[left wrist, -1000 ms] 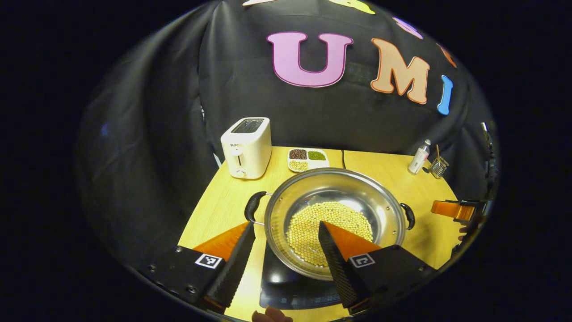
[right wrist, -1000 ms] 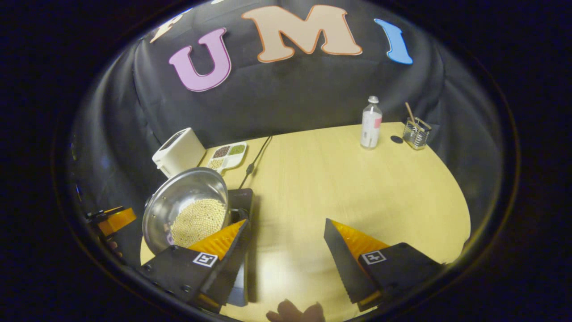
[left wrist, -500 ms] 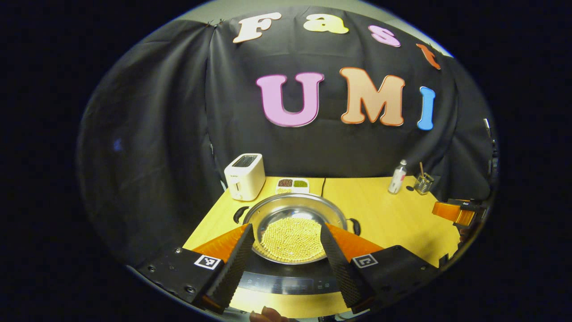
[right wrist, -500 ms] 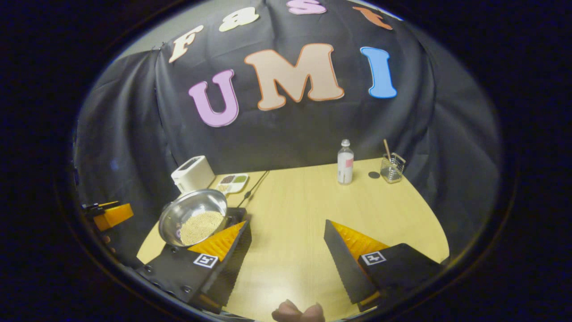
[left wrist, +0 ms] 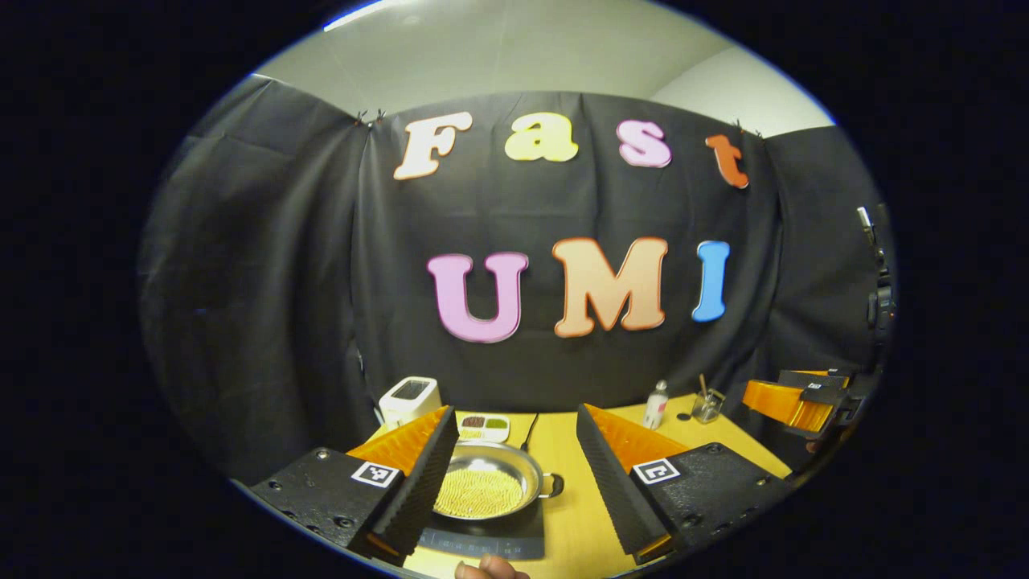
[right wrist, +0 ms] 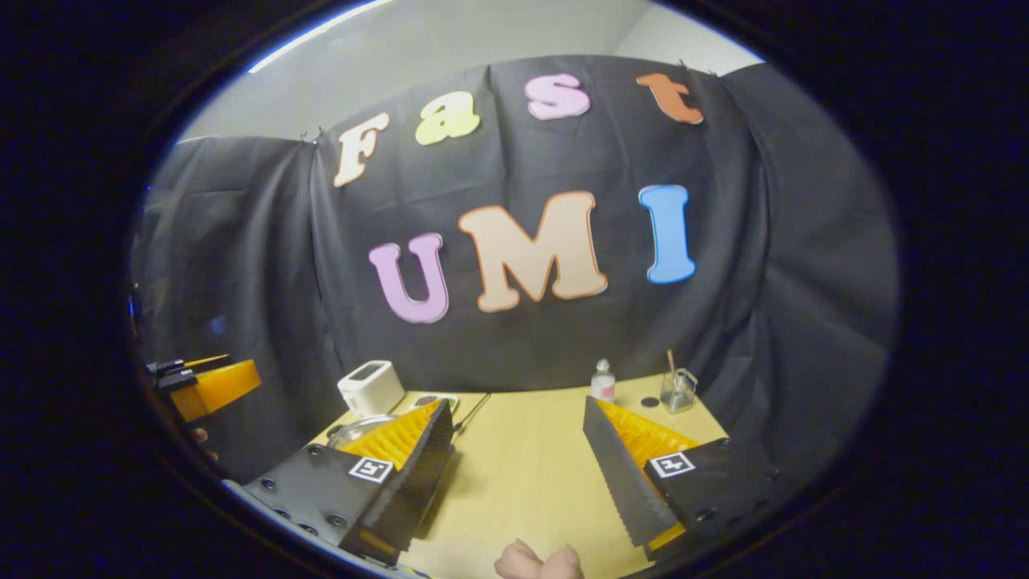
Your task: First push the handle of the pot to place it horizontally, then grasp the pot with both hands and set it on the induction cooktop.
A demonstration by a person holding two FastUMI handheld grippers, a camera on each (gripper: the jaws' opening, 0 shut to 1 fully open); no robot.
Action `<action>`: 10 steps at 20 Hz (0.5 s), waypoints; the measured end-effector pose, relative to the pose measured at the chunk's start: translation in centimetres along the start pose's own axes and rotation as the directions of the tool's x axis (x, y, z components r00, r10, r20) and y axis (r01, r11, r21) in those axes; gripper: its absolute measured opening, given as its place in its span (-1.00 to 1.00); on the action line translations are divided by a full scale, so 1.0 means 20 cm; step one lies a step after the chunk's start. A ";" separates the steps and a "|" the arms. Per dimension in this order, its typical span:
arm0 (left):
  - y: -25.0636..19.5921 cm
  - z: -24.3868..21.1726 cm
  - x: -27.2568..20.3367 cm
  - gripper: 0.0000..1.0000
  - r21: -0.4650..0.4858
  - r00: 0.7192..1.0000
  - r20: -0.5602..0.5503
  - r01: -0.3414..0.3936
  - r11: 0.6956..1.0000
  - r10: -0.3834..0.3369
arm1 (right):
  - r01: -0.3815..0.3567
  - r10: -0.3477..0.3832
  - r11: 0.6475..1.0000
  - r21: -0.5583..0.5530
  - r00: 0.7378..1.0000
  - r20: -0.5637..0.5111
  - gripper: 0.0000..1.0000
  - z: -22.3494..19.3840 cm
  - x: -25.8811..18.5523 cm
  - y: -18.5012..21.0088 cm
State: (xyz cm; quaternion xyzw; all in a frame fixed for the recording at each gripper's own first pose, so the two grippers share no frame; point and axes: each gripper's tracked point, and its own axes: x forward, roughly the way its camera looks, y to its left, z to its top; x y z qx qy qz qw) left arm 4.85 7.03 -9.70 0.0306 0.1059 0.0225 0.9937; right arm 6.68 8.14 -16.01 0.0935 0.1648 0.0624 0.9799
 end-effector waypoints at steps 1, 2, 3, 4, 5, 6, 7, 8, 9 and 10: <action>-0.02 0.05 -0.03 0.80 -0.014 1.000 0.020 0.016 1.000 -0.015 | 0.005 -0.005 1.000 -0.003 1.000 0.023 0.86 0.02 -0.01 0.04; -0.02 0.09 -0.05 0.80 -0.028 0.999 0.032 0.026 0.999 -0.025 | 0.015 -0.015 1.000 -0.007 0.999 0.040 0.98 0.05 -0.05 0.06; -0.01 0.10 -0.07 0.80 -0.040 0.999 0.033 0.025 0.999 -0.023 | 0.026 -0.025 1.000 -0.010 0.998 0.049 0.86 0.08 -0.09 0.07; 0.02 0.09 -0.11 0.80 -0.042 1.000 0.009 0.015 0.999 -0.015 | 0.022 -0.021 1.000 -0.022 0.999 0.041 0.86 0.09 -0.13 0.09; 0.04 0.09 -0.15 0.80 -0.043 1.000 0.005 0.007 0.999 -0.006 | 0.013 -0.011 0.999 -0.038 0.999 0.054 0.86 0.11 -0.17 0.11; 0.07 0.11 -0.17 0.82 -0.048 1.000 0.021 0.000 0.999 0.001 | 0.015 -0.011 0.998 -0.058 0.997 0.071 1.00 0.14 -0.21 0.12; 0.08 0.12 -0.21 0.81 -0.049 1.000 0.026 -0.002 0.999 0.003 | 0.023 -0.018 0.998 -0.066 0.997 0.076 0.86 0.16 -0.23 0.12; 0.09 0.10 -0.24 0.80 -0.046 1.000 0.020 0.001 0.999 -0.001 | 0.027 -0.022 0.998 -0.059 0.997 0.077 0.87 0.16 -0.28 0.12; 0.10 0.09 -0.28 0.80 -0.041 1.000 0.020 0.009 0.999 -0.008 | 0.033 -0.028 0.998 -0.050 0.996 0.088 0.87 0.16 -0.32 0.13; 0.10 0.08 -0.29 0.79 -0.035 0.999 0.029 0.018 0.999 -0.017 | 0.049 -0.044 0.998 -0.050 0.993 0.105 0.87 0.18 -0.36 0.11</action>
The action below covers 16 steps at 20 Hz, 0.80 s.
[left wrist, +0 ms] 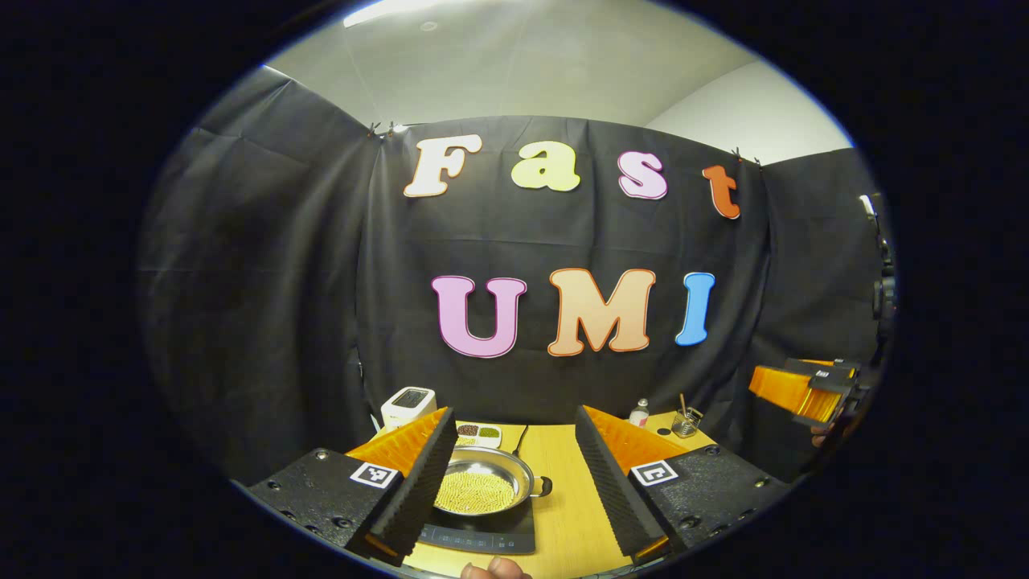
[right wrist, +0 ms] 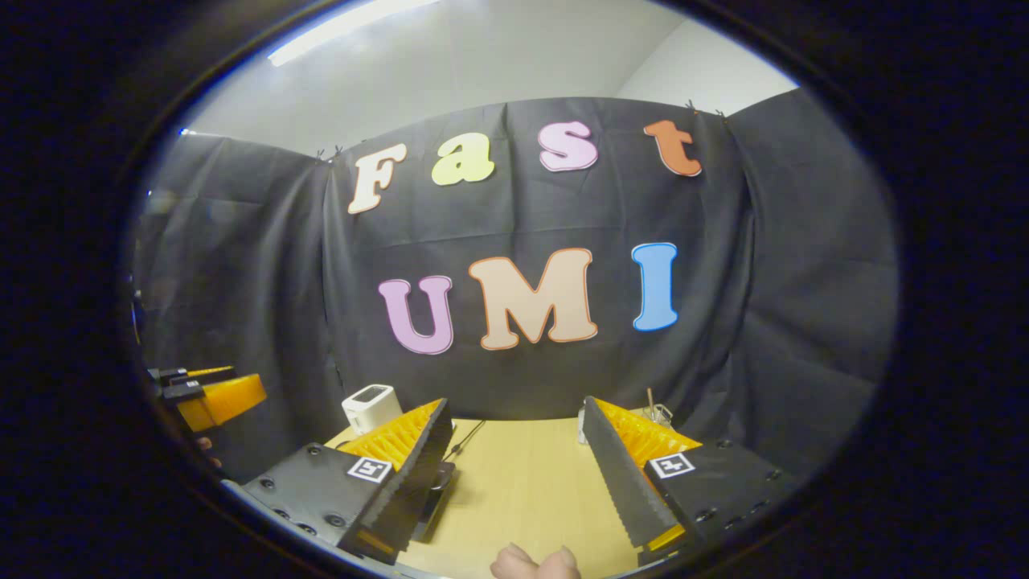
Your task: First push the handle of the pot to place it horizontally, then grasp the pot with both hands and set it on the induction cooktop.
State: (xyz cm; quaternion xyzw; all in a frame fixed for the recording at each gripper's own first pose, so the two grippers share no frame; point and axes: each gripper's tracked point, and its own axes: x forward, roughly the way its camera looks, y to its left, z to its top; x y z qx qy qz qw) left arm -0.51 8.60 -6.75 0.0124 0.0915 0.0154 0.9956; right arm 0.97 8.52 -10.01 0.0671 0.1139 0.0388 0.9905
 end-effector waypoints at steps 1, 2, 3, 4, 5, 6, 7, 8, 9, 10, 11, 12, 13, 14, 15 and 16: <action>0.01 -0.02 -0.02 0.79 0.005 1.000 -0.002 0.006 1.000 -0.006 | 0.007 -0.007 1.000 -0.008 1.000 0.013 0.87 0.00 -0.04 -0.02; 0.01 -0.03 -0.04 0.79 0.002 1.000 0.002 0.012 1.000 -0.012 | 0.011 -0.011 1.000 -0.020 1.000 0.015 0.87 -0.01 -0.07 -0.02; 0.00 -0.02 -0.05 0.80 -0.010 1.000 0.010 0.012 1.000 -0.012 | 0.012 -0.011 0.999 -0.031 1.000 0.012 0.87 -0.02 -0.11 -0.02; 0.01 -0.02 -0.07 0.80 -0.026 1.000 0.014 0.010 1.000 -0.010 | 0.014 -0.014 0.999 -0.042 1.000 0.005 0.87 -0.03 -0.14 -0.02; 0.02 -0.02 -0.10 0.79 -0.039 1.000 0.012 0.009 0.999 -0.008 | 0.017 -0.017 0.999 -0.045 1.000 0.005 0.87 -0.03 -0.17 -0.02; 0.02 -0.01 -0.13 0.79 -0.040 1.000 0.014 0.009 0.999 -0.008 | 0.017 -0.017 0.999 -0.045 1.000 0.010 0.87 -0.02 -0.18 -0.01; 0.04 0.00 -0.15 0.80 -0.030 1.000 0.020 0.008 1.000 -0.007 | 0.017 -0.016 0.999 -0.045 1.000 0.012 0.87 -0.02 -0.18 0.01; 0.06 0.02 -0.16 0.80 -0.011 1.000 0.025 0.000 1.000 0.001 | 0.009 -0.008 0.999 -0.044 1.000 0.009 0.99 -0.02 -0.18 0.02; 0.07 0.04 -0.16 0.77 0.007 0.999 0.036 -0.008 1.000 0.007 | -0.004 0.005 0.999 -0.044 1.000 0.014 0.94 -0.01 -0.18 0.05; 0.07 0.06 -0.17 0.77 0.017 0.999 0.047 -0.014 1.000 0.013 | -0.017 0.017 0.999 -0.048 1.000 0.018 0.89 0.00 -0.18 0.06; 0.05 0.07 -0.17 0.77 0.021 0.998 0.053 -0.015 1.000 0.014 | -0.029 0.030 0.998 -0.058 0.999 0.018 0.99 0.01 -0.17 0.07; 0.03 0.07 -0.16 0.80 0.022 0.999 0.051 -0.013 1.000 0.012 | -0.031 0.032 0.997 -0.070 0.999 0.014 0.99 0.01 -0.16 0.05; 0.01 0.05 -0.16 0.79 0.023 0.999 0.039 -0.014 1.000 0.014 | -0.033 0.033 0.997 -0.077 0.999 0.004 0.99 0.01 -0.16 0.03; -0.02 0.05 -0.16 0.77 0.018 0.999 0.040 -0.009 1.000 0.008 | -0.039 0.040 0.996 -0.079 0.999 0.011 0.87 0.03 -0.16 0.02; -0.04 0.07 -0.15 0.79 0.011 0.999 0.043 -0.007 1.000 0.006 | -0.035 0.037 0.996 -0.082 0.999 0.017 0.89 0.04 -0.15 -0.01; -0.05 0.08 -0.14 0.80 0.006 0.999 0.044 -0.011 1.000 0.011 | -0.031 0.033 0.996 -0.082 0.999 0.013 0.87 0.04 -0.15 -0.03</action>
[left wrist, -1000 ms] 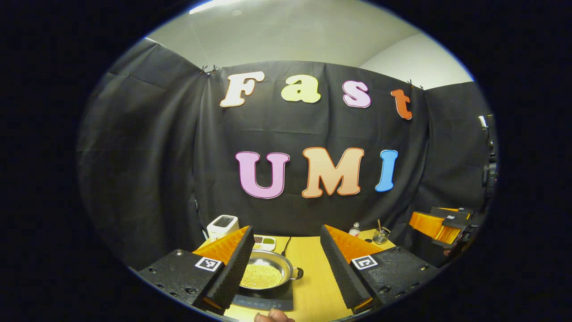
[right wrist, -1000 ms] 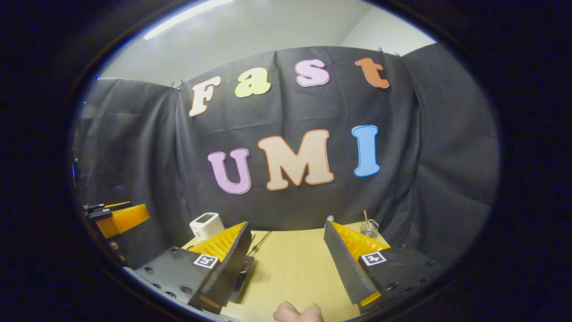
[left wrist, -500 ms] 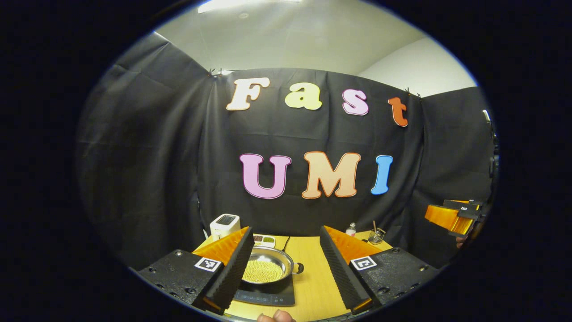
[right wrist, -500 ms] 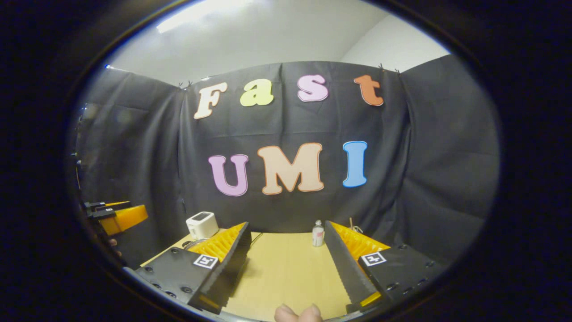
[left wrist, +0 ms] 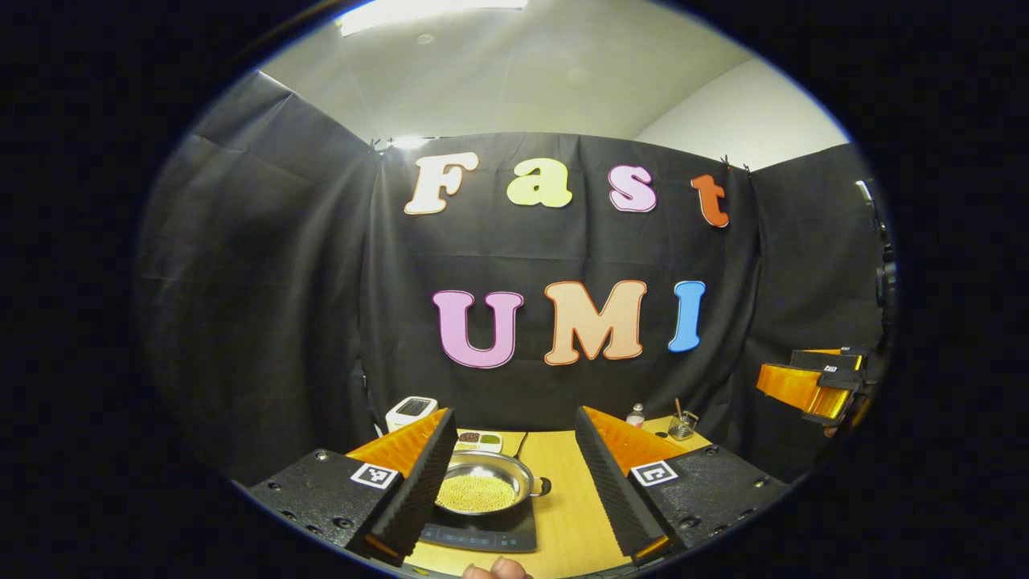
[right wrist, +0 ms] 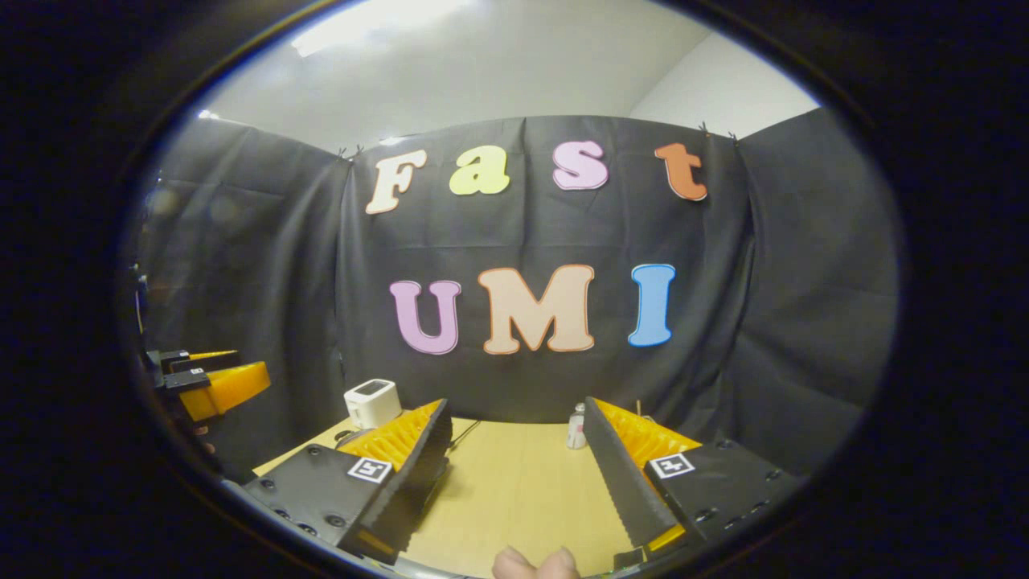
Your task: First push the handle of the pot to place it horizontally, then grasp the pot with both hands and set it on the induction cooktop.
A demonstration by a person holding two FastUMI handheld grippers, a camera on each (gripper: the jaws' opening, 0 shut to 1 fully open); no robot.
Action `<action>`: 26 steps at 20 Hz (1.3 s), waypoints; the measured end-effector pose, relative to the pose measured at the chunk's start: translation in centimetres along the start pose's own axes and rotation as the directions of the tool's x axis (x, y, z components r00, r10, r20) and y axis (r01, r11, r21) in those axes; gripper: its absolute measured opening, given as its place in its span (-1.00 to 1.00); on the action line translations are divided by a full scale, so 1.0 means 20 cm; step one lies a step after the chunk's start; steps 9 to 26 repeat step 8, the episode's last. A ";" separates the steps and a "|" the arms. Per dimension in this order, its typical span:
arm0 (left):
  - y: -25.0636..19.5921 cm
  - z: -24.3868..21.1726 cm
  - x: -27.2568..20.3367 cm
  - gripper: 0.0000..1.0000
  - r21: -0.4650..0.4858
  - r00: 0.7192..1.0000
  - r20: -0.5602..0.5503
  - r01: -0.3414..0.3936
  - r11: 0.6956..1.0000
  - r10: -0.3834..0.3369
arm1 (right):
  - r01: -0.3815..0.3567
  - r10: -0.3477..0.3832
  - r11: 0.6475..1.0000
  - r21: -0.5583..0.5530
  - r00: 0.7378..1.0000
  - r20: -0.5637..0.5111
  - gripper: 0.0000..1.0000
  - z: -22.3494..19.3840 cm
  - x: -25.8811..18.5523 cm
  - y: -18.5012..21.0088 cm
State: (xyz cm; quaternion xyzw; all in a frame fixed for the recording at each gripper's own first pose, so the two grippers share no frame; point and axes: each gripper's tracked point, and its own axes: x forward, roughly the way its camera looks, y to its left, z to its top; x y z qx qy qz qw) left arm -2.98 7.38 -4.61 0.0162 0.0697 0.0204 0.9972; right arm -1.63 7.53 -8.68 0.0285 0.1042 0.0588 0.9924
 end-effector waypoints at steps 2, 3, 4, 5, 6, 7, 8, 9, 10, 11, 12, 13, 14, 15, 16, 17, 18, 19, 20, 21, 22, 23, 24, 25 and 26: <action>-0.02 0.03 0.01 0.79 0.006 1.000 0.011 -0.003 1.000 0.003 | -0.006 0.006 1.000 0.013 1.000 -0.010 0.87 -0.01 0.00 -0.02; -0.04 0.05 0.01 0.80 0.018 1.000 0.025 -0.001 1.000 0.000 | -0.004 0.004 1.000 0.017 1.000 -0.003 0.89 0.01 0.00 -0.04; -0.05 0.07 0.01 0.77 0.031 0.999 0.034 0.002 1.000 -0.003 | -0.001 0.001 1.000 0.018 1.000 0.000 0.89 0.01 0.01 -0.05; -0.06 0.07 0.01 0.79 0.040 0.999 0.035 0.004 0.999 -0.005 | -0.003 0.003 1.000 0.019 1.000 -0.002 0.87 0.00 0.01 -0.06; -0.07 0.07 0.01 0.80 0.040 0.999 0.035 0.005 0.999 -0.007 | -0.006 0.006 1.000 0.021 1.000 -0.001 0.87 0.00 0.01 -0.06; -0.10 0.06 0.01 0.80 0.034 0.999 0.031 0.010 0.999 -0.011 | -0.007 0.007 1.000 0.022 1.000 0.000 0.87 0.00 0.01 -0.06; -0.10 0.06 0.01 0.80 0.030 1.000 0.025 0.009 1.000 -0.010 | -0.009 0.009 1.000 0.023 1.000 0.000 0.87 0.00 0.01 -0.06; -0.10 0.06 0.01 0.80 0.030 1.000 0.025 0.009 1.000 -0.010 | -0.009 0.009 1.000 0.023 1.000 0.000 0.87 0.00 0.01 -0.06; -0.10 0.06 0.01 0.80 0.030 1.000 0.025 0.009 1.000 -0.010 | -0.009 0.009 1.000 0.023 1.000 0.000 0.87 0.00 0.01 -0.06; -0.10 0.06 0.01 0.80 0.030 1.000 0.025 0.009 1.000 -0.010 | -0.009 0.009 1.000 0.023 1.000 0.000 0.87 0.00 0.01 -0.06; -0.10 0.06 0.01 0.80 0.030 1.000 0.025 0.009 1.000 -0.010 | -0.009 0.009 1.000 0.023 1.000 0.000 0.87 0.00 0.01 -0.06; -0.10 0.06 0.01 0.80 0.030 1.000 0.025 0.009 1.000 -0.010 | -0.009 0.009 1.000 0.023 1.000 0.000 0.87 0.00 0.01 -0.06; -0.10 0.06 0.01 0.80 0.030 1.000 0.025 0.009 1.000 -0.010 | -0.009 0.009 1.000 0.023 1.000 0.000 0.87 0.00 0.01 -0.06; -0.10 0.06 0.01 0.80 0.030 1.000 0.025 0.009 1.000 -0.010 | -0.009 0.009 1.000 0.023 1.000 0.000 0.87 0.00 0.01 -0.06; -0.10 0.06 0.01 0.80 0.030 1.000 0.025 0.009 1.000 -0.010 | -0.009 0.009 1.000 0.023 1.000 0.000 0.87 0.00 0.01 -0.06; -0.10 0.06 0.01 0.80 0.030 1.000 0.025 0.009 1.000 -0.010 | -0.009 0.009 1.000 0.023 1.000 0.000 0.87 0.00 0.01 -0.06; -0.10 0.06 0.01 0.80 0.030 1.000 0.025 0.009 1.000 -0.010 | -0.009 0.009 1.000 0.023 1.000 0.000 0.87 0.00 0.01 -0.06; -0.10 0.06 0.01 0.80 0.030 1.000 0.025 0.009 1.000 -0.010 | -0.009 0.009 1.000 0.023 1.000 0.000 0.87 0.00 0.01 -0.06; -0.10 0.06 0.01 0.80 0.030 1.000 0.025 0.009 1.000 -0.010 | -0.009 0.009 1.000 0.023 1.000 0.000 0.87 0.00 0.01 -0.06; -0.10 0.06 0.01 0.80 0.030 1.000 0.025 0.009 1.000 -0.010 | -0.009 0.009 1.000 0.023 1.000 0.000 0.87 0.00 0.01 -0.06; -0.10 0.06 0.01 0.80 0.030 1.000 0.025 0.009 1.000 -0.010 | -0.009 0.009 1.000 0.023 1.000 0.000 0.87 0.00 0.01 -0.06; -0.10 0.06 0.01 0.80 0.030 1.000 0.025 0.009 1.000 -0.010 | -0.009 0.009 1.000 0.023 1.000 0.000 0.87 0.00 0.01 -0.06; -0.10 0.06 0.01 0.80 0.030 1.000 0.025 0.009 1.000 -0.010 | -0.009 0.009 1.000 0.023 1.000 0.000 0.87 0.00 0.01 -0.06; -0.10 0.06 0.01 0.80 0.030 1.000 0.025 0.009 1.000 -0.010 | -0.009 0.009 1.000 0.023 1.000 0.000 0.87 0.00 0.01 -0.06; -0.10 0.06 0.01 0.80 0.030 1.000 0.025 0.009 1.000 -0.010 | -0.009 0.009 1.000 0.023 1.000 0.000 0.87 0.00 0.01 -0.06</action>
